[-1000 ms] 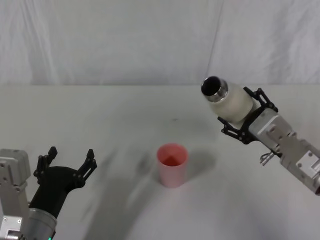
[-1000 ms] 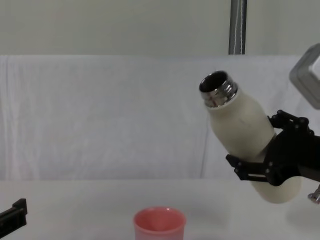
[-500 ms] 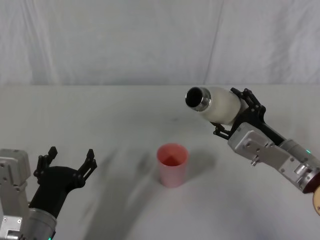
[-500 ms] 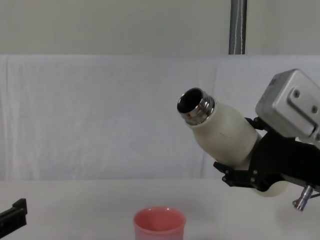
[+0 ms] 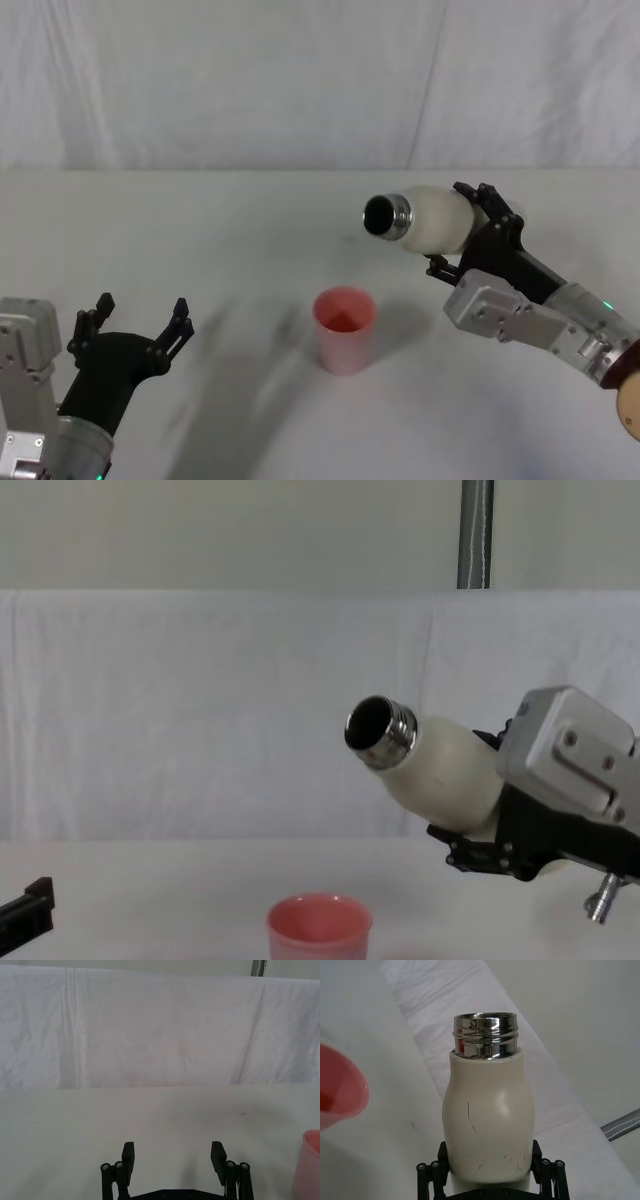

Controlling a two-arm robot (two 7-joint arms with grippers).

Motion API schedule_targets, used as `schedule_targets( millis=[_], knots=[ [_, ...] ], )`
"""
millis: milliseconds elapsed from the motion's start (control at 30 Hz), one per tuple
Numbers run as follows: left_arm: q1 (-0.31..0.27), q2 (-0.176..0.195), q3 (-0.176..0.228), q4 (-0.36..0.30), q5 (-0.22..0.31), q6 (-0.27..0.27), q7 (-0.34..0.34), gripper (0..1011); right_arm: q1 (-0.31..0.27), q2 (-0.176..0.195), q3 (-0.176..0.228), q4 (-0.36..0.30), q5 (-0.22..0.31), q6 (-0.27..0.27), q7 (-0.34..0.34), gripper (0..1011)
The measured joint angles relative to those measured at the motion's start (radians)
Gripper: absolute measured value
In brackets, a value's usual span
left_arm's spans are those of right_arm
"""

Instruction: Grasp the thermos with one hand and pour water into the cup lid.

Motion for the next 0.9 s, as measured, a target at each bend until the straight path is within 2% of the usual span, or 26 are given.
schedule_targets(
  millis=[567, 900],
  knots=[
    [0.0, 0.0, 0.0, 0.0, 0.0, 0.0, 0.0, 1001, 0.018, 0.06, -0.039, 0.031, -0.12, -0.027, -0.046, 959],
    [0.0, 0.0, 0.0, 0.0, 0.0, 0.0, 0.0, 1001, 0.037, 0.068, -0.064, 0.062, -0.161, -0.032, -0.068, 959]
  ],
)
